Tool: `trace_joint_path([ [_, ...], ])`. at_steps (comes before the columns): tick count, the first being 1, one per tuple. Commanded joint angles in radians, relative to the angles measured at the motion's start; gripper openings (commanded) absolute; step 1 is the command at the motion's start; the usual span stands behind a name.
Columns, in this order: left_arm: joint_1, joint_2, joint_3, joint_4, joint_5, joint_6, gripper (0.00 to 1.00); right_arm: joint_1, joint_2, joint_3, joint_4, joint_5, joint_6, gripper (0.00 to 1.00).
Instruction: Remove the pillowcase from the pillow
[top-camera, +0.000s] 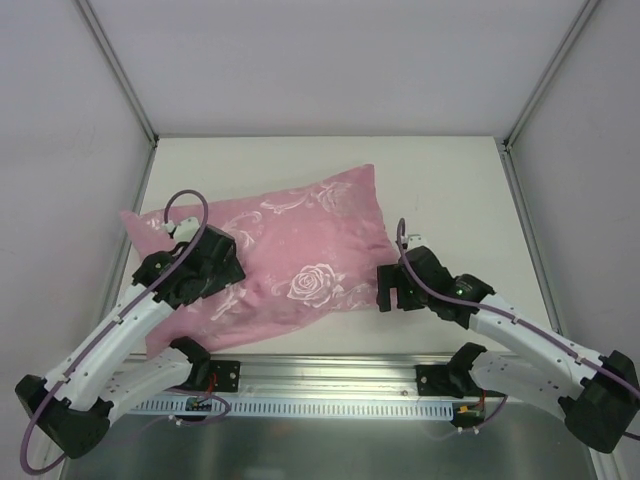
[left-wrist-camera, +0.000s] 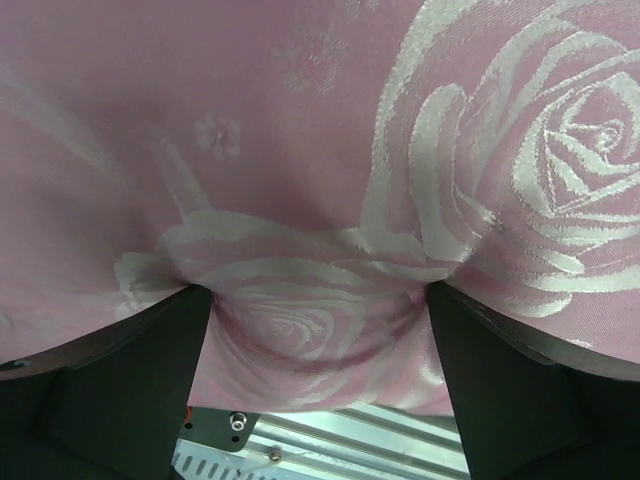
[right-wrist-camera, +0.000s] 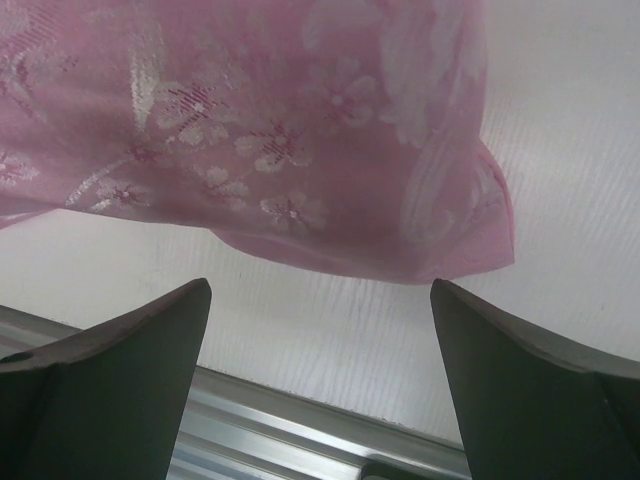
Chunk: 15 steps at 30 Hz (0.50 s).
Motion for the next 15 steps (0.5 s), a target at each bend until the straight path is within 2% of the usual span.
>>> trace_joint_path([
  [1, 0.011, 0.062, -0.053, 0.109, 0.099, 0.053, 0.90, 0.010, 0.044, -0.008, 0.072, 0.004, 0.020, 0.96],
  [2, 0.014, 0.102, -0.060, 0.129, 0.110, 0.071, 0.76, 0.010, 0.053, -0.009, 0.080, 0.009, 0.015, 0.96],
  [4, 0.015, 0.150, -0.052, 0.174, 0.129, 0.090, 0.60, 0.010, 0.074, -0.011, 0.103, 0.041, -0.003, 0.97],
  [5, 0.015, 0.200, -0.040, 0.182, 0.145, 0.108, 0.42, 0.010, 0.102, -0.011, 0.115, 0.056, -0.009, 0.99],
  [7, 0.014, 0.245, 0.008, 0.198, 0.165, 0.129, 0.20, 0.009, 0.136, 0.015, 0.135, 0.107, -0.020, 0.86],
  [8, 0.014, 0.280, 0.031, 0.202, 0.187, 0.154, 0.00, 0.007, 0.172, 0.062, 0.135, 0.119, -0.026, 0.71],
  [10, 0.012, 0.305, 0.094, 0.202, 0.201, 0.189, 0.00, 0.007, 0.205, 0.121, 0.135, 0.139, -0.044, 0.56],
  [11, 0.005, 0.303, 0.129, 0.202, 0.201, 0.201, 0.00, 0.006, 0.228, 0.179, 0.134, 0.142, -0.066, 0.38],
  [13, -0.002, 0.273, 0.150, 0.200, 0.196, 0.220, 0.00, 0.007, 0.240, 0.227, 0.131, 0.159, -0.084, 0.17],
  [14, -0.002, 0.255, 0.155, 0.200, 0.193, 0.225, 0.00, 0.007, 0.240, 0.245, 0.125, 0.168, -0.084, 0.01],
  [15, -0.002, 0.238, 0.161, 0.202, 0.187, 0.228, 0.00, 0.007, 0.236, 0.273, 0.105, 0.180, -0.081, 0.01],
])
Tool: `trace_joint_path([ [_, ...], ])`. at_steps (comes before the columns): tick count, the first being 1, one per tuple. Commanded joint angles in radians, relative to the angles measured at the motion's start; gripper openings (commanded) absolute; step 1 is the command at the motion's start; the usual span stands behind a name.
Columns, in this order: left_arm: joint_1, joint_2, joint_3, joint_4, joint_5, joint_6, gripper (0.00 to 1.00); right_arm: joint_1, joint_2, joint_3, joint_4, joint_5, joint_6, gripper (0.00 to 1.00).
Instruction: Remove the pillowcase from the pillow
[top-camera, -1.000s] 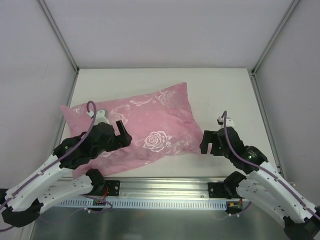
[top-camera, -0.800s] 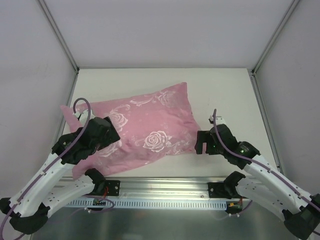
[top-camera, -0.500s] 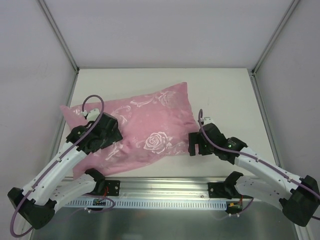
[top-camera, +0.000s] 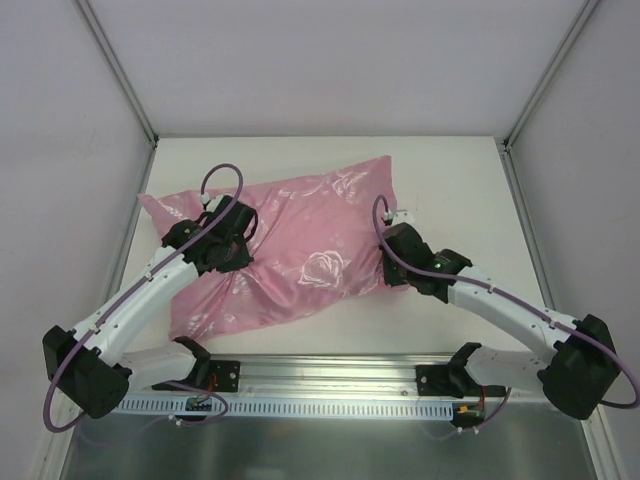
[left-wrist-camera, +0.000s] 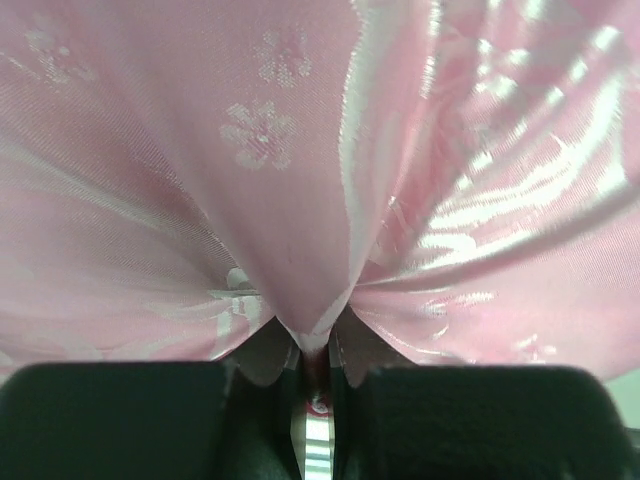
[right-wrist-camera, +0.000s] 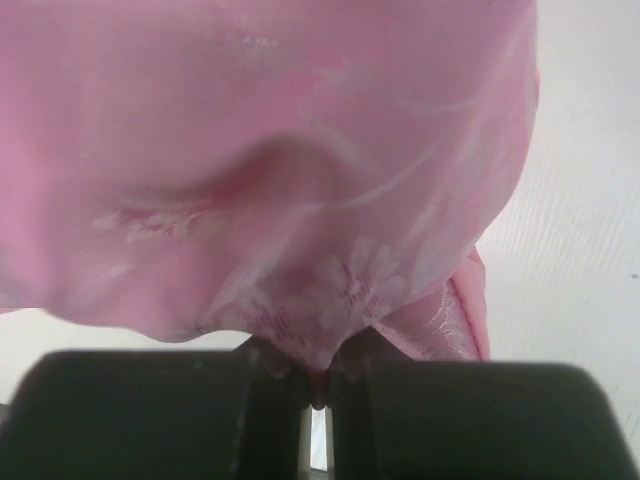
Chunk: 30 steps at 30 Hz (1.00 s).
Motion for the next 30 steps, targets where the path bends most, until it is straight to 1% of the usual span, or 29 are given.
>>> trace_joint_path([
  [1, -0.012, -0.082, 0.040, 0.046, 0.049, 0.060, 0.00, 0.002, -0.025, 0.117, 0.016, 0.071, -0.016, 0.01],
  [2, -0.012, -0.102, 0.040, 0.044, 0.042, 0.067, 0.00, 0.002, -0.039, 0.131, -0.008, 0.075, -0.001, 0.01],
  [3, -0.012, -0.116, 0.037, 0.044, 0.029, 0.074, 0.00, 0.004, -0.085, 0.145, -0.072, 0.078, 0.011, 0.01],
  [5, -0.012, -0.141, 0.037, 0.046, 0.029, 0.092, 0.00, 0.007, -0.157, 0.145, -0.119, 0.078, 0.031, 0.01],
  [6, -0.014, -0.135, 0.048, 0.046, 0.037, 0.100, 0.00, 0.007, -0.246, 0.116, -0.157, 0.102, 0.057, 0.01],
  [7, -0.014, -0.121, 0.059, 0.046, 0.048, 0.103, 0.00, 0.007, -0.293, 0.116, -0.174, 0.116, 0.068, 0.01],
  [8, -0.012, -0.103, 0.086, 0.047, 0.057, 0.100, 0.00, 0.007, -0.343, 0.081, -0.217, 0.136, 0.097, 0.01],
  [9, -0.012, -0.081, 0.105, 0.050, 0.084, 0.097, 0.00, 0.005, -0.431, 0.069, -0.246, 0.185, 0.116, 0.01],
  [11, -0.023, 0.004, 0.156, 0.059, 0.115, 0.091, 0.00, 0.005, -0.501, 0.056, -0.306, 0.242, 0.154, 0.01],
  [12, -0.036, 0.032, 0.177, 0.065, 0.121, 0.091, 0.00, 0.004, -0.525, 0.064, -0.384, 0.300, 0.177, 0.01],
  [13, -0.055, 0.096, 0.197, 0.084, 0.111, 0.095, 0.00, 0.002, -0.551, 0.079, -0.416, 0.323, 0.221, 0.01],
  [14, -0.102, 0.130, 0.245, 0.093, 0.103, 0.098, 0.00, 0.004, -0.555, 0.110, -0.465, 0.341, 0.235, 0.01],
  [15, -0.125, 0.164, 0.278, 0.102, 0.098, 0.100, 0.00, 0.004, -0.555, 0.124, -0.485, 0.372, 0.245, 0.01],
  [16, -0.150, 0.237, 0.311, 0.115, 0.100, 0.110, 0.00, 0.004, -0.550, 0.136, -0.502, 0.384, 0.260, 0.01],
  [17, -0.197, 0.277, 0.394, 0.115, 0.106, 0.117, 0.00, 0.002, -0.533, 0.144, -0.519, 0.397, 0.268, 0.01],
  [19, -0.242, 0.365, 0.471, 0.112, 0.118, 0.146, 0.00, 0.002, -0.516, 0.154, -0.567, 0.426, 0.300, 0.01],
  [20, -0.265, 0.377, 0.514, 0.112, 0.121, 0.150, 0.00, -0.001, -0.506, 0.151, -0.585, 0.434, 0.312, 0.01],
  [22, -0.265, 0.365, 0.513, 0.112, 0.124, 0.149, 0.00, -0.013, -0.506, 0.125, -0.588, 0.437, 0.332, 0.01],
  [23, -0.265, 0.353, 0.502, 0.113, 0.117, 0.156, 0.05, -0.018, -0.512, 0.115, -0.587, 0.429, 0.337, 0.01],
  [24, -0.262, 0.335, 0.488, 0.113, 0.098, 0.166, 0.39, -0.024, -0.516, 0.096, -0.588, 0.420, 0.343, 0.01],
  [25, -0.257, 0.287, 0.471, 0.113, 0.094, 0.181, 0.66, -0.029, -0.519, 0.085, -0.588, 0.417, 0.346, 0.01],
  [26, -0.253, 0.257, 0.424, 0.112, 0.092, 0.187, 0.82, -0.042, -0.522, 0.078, -0.587, 0.414, 0.352, 0.01],
  [27, -0.233, 0.189, 0.396, 0.110, 0.097, 0.196, 0.98, -0.049, -0.524, 0.064, -0.587, 0.408, 0.352, 0.01],
  [28, -0.221, 0.154, 0.364, 0.110, 0.100, 0.198, 0.99, -0.064, -0.523, 0.061, -0.587, 0.406, 0.354, 0.01],
  [29, -0.204, 0.109, 0.286, 0.109, 0.104, 0.196, 0.99, -0.070, -0.521, 0.059, -0.587, 0.404, 0.354, 0.01],
  [30, -0.182, 0.024, 0.239, 0.105, 0.114, 0.189, 0.99, -0.076, -0.512, 0.061, -0.585, 0.407, 0.347, 0.01],
])
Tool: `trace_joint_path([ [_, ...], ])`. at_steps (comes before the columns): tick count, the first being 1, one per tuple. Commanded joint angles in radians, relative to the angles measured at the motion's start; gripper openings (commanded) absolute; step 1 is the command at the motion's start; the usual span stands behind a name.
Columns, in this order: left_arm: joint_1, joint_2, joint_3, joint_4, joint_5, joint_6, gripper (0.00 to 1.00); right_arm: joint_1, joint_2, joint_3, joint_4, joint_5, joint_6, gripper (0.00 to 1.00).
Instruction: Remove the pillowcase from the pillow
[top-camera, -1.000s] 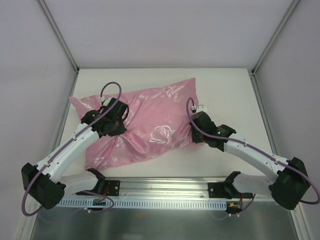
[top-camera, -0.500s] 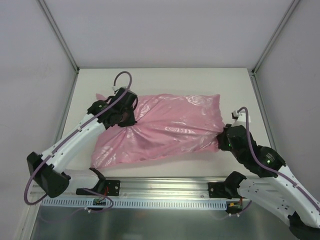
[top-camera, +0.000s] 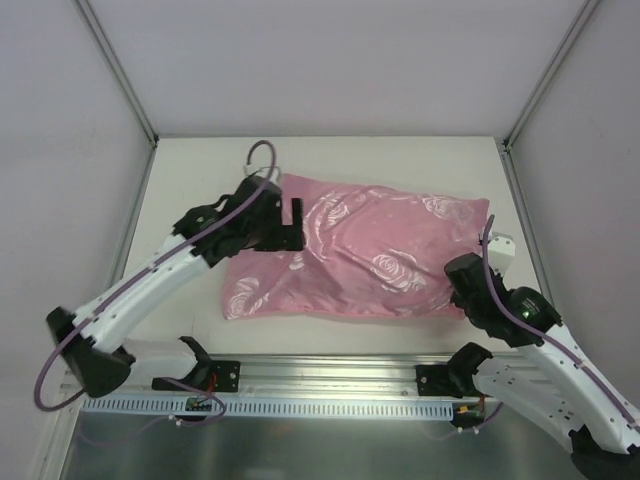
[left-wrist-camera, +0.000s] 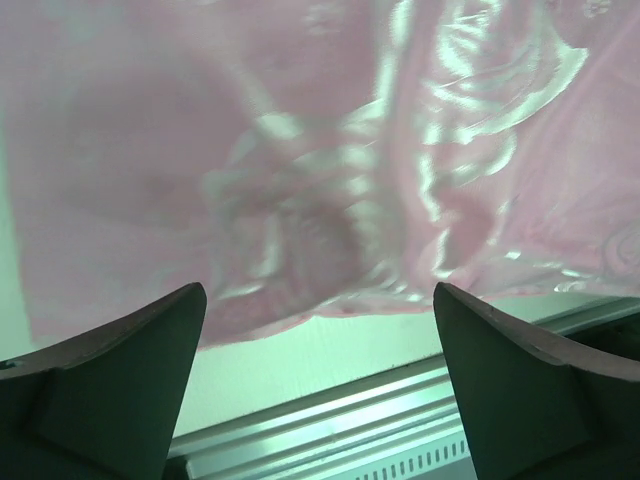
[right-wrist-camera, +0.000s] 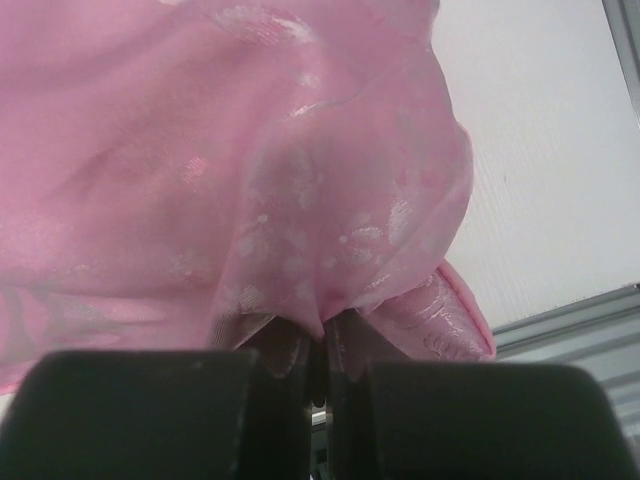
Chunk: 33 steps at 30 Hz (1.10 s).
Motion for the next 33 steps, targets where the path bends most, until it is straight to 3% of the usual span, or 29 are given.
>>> trace_joint_path([
  [1, 0.101, -0.230, -0.148, -0.022, 0.027, 0.015, 0.99, -0.032, 0.009, 0.003, 0.024, 0.016, 0.024, 0.01],
  [4, 0.219, -0.406, -0.348, -0.024, 0.096, -0.008, 0.99, -0.063, 0.037, 0.023, 0.033, 0.022, -0.016, 0.01],
  [8, 0.236, -0.523, -0.535, -0.066, 0.084, -0.082, 0.99, -0.137, 0.081, 0.049, 0.086, -0.046, -0.099, 0.01],
  [12, 0.270, -0.470, -0.578, -0.169, 0.018, -0.192, 0.99, -0.245, 0.123, 0.057, 0.135, -0.175, -0.157, 0.01],
  [17, 0.282, -0.430, -0.649, -0.068, -0.049, -0.183, 0.99, -0.309, 0.147, 0.046, 0.180, -0.278, -0.179, 0.01],
  [24, 0.289, -0.355, -0.778, 0.167, 0.156, -0.200, 0.98, -0.351, 0.167, 0.048, 0.189, -0.338, -0.202, 0.01],
  [26, 0.289, -0.329, -0.787, 0.188, 0.183, -0.202, 0.87, -0.362, 0.167, 0.046, 0.194, -0.360, -0.208, 0.01],
  [27, 0.289, -0.327, -0.782, 0.194, 0.203, -0.195, 0.59, -0.370, 0.172, 0.046, 0.194, -0.367, -0.213, 0.01],
  [29, 0.289, -0.347, -0.755, 0.191, 0.210, -0.169, 0.13, -0.376, 0.173, 0.046, 0.192, -0.384, -0.219, 0.07],
  [30, 0.290, -0.362, -0.740, 0.179, 0.240, -0.166, 0.00, -0.379, 0.164, 0.043, 0.192, -0.390, -0.219, 0.32],
  [33, 0.290, -0.463, -0.657, 0.133, 0.221, -0.178, 0.00, -0.384, 0.135, 0.020, 0.191, -0.424, -0.226, 0.83],
])
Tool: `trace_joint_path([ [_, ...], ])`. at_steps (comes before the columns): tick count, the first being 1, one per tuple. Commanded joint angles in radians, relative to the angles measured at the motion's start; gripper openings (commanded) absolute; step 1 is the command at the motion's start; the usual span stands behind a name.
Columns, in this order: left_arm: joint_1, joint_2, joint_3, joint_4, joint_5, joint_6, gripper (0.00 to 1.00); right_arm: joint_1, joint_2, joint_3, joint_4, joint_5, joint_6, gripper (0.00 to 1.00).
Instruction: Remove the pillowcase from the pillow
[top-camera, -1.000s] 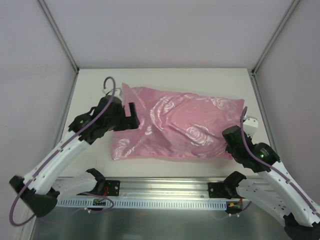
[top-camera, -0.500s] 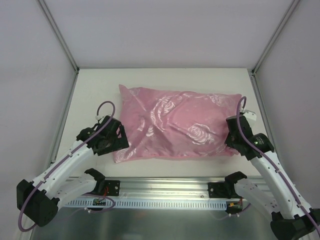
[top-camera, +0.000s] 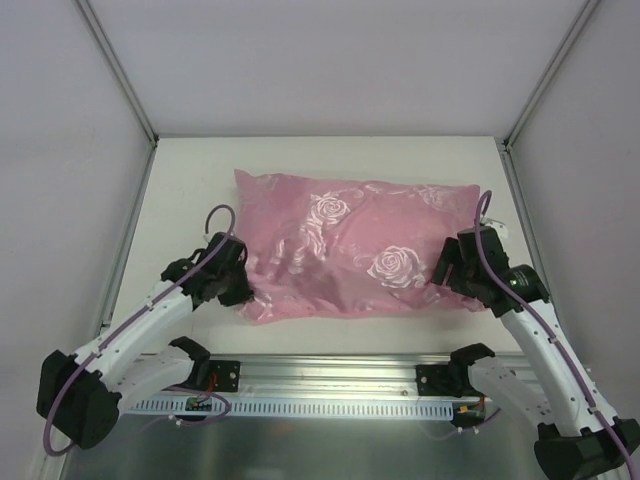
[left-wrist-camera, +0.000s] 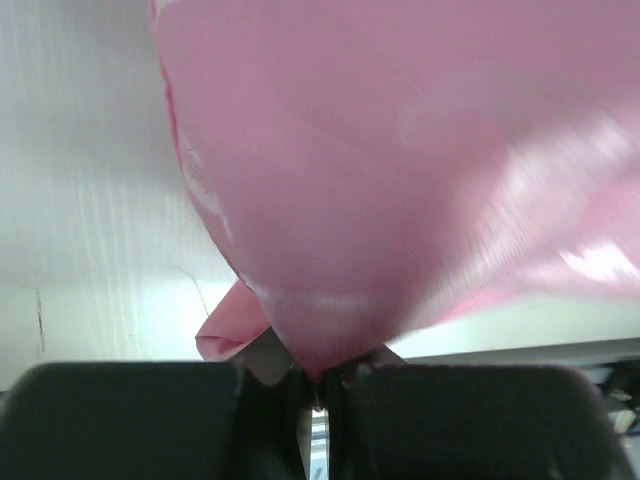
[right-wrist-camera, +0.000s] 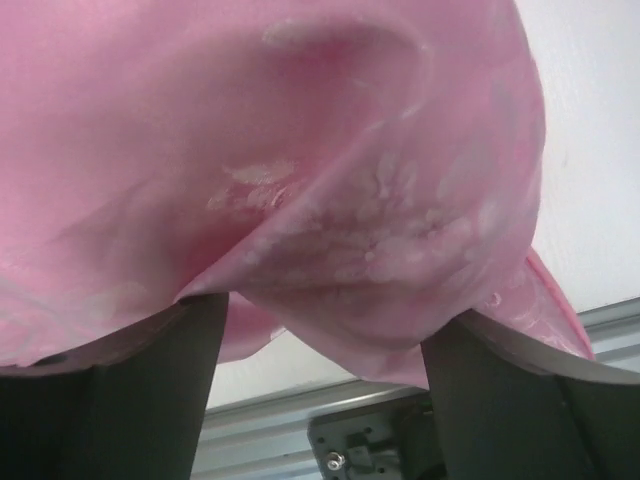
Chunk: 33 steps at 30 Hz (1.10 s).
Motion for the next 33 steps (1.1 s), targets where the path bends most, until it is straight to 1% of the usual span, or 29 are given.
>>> trace_joint_path([
  [1, 0.010, -0.123, 0.121, -0.012, -0.033, -0.036, 0.00, -0.009, -0.037, -0.005, 0.035, -0.075, -0.023, 0.87],
  [2, 0.014, -0.182, 0.139, -0.036, -0.071, -0.046, 0.00, -0.009, -0.043, -0.011, 0.029, -0.085, -0.023, 0.88],
  [3, 0.022, -0.207, 0.179, -0.078, -0.107, -0.047, 0.00, -0.010, -0.049, -0.019, 0.020, -0.094, -0.028, 0.91],
  [4, 0.034, -0.227, 0.202, -0.104, -0.179, -0.046, 0.00, -0.009, -0.063, -0.025, 0.021, -0.111, -0.035, 0.92],
  [5, 0.068, -0.253, 0.222, -0.132, -0.215, -0.037, 0.00, -0.009, -0.069, -0.041, 0.020, -0.138, -0.040, 0.93],
  [6, 0.089, -0.255, 0.266, -0.158, -0.247, -0.029, 0.00, -0.009, -0.074, -0.049, 0.020, -0.152, -0.045, 0.94],
  [7, 0.112, -0.252, 0.294, -0.229, -0.314, -0.031, 0.00, -0.010, -0.081, -0.054, 0.015, -0.177, -0.055, 0.95],
  [8, 0.164, -0.241, 0.317, -0.262, -0.339, -0.031, 0.00, -0.010, -0.084, -0.060, 0.012, -0.186, -0.058, 0.95],
  [10, 0.214, -0.230, 0.372, -0.313, -0.376, -0.035, 0.00, -0.010, -0.092, -0.065, 0.017, -0.215, -0.066, 0.95],
  [13, 0.292, -0.232, 0.402, -0.342, -0.378, -0.034, 0.00, -0.007, -0.098, -0.059, 0.023, -0.317, -0.095, 0.95],
  [14, 0.304, -0.229, 0.405, -0.345, -0.378, -0.035, 0.00, -0.006, -0.095, -0.051, 0.017, -0.318, -0.097, 0.95],
  [15, 0.321, -0.226, 0.409, -0.345, -0.378, -0.032, 0.00, 0.000, -0.092, -0.030, -0.027, -0.319, -0.092, 0.95],
  [18, 0.335, -0.209, 0.417, -0.356, -0.364, -0.023, 0.00, 0.025, -0.110, 0.018, -0.159, -0.252, -0.053, 0.96],
  [20, 0.333, -0.204, 0.414, -0.357, -0.356, -0.024, 0.00, 0.034, -0.146, 0.012, -0.184, -0.205, -0.029, 0.97],
  [21, 0.335, -0.203, 0.412, -0.356, -0.352, -0.025, 0.00, 0.034, -0.182, 0.004, -0.183, -0.198, 0.001, 0.97],
  [24, 0.335, -0.181, 0.417, -0.356, -0.332, -0.025, 0.00, 0.034, -0.209, -0.037, -0.157, -0.203, 0.070, 0.97],
  [26, 0.335, -0.177, 0.418, -0.356, -0.329, -0.029, 0.00, 0.034, -0.206, -0.066, -0.123, -0.198, 0.093, 0.97],
  [29, 0.335, -0.178, 0.425, -0.356, -0.324, -0.025, 0.00, 0.034, -0.177, -0.123, -0.068, -0.145, 0.090, 0.98],
  [31, 0.335, -0.175, 0.431, -0.354, -0.326, -0.011, 0.00, 0.034, -0.141, -0.161, -0.036, -0.164, 0.081, 0.97],
  [32, 0.335, -0.175, 0.432, -0.354, -0.327, -0.006, 0.00, 0.033, -0.135, -0.180, 0.016, -0.186, 0.078, 0.97],
  [33, 0.335, -0.172, 0.434, -0.354, -0.329, -0.003, 0.00, 0.034, -0.129, -0.198, 0.039, -0.236, 0.092, 0.95],
])
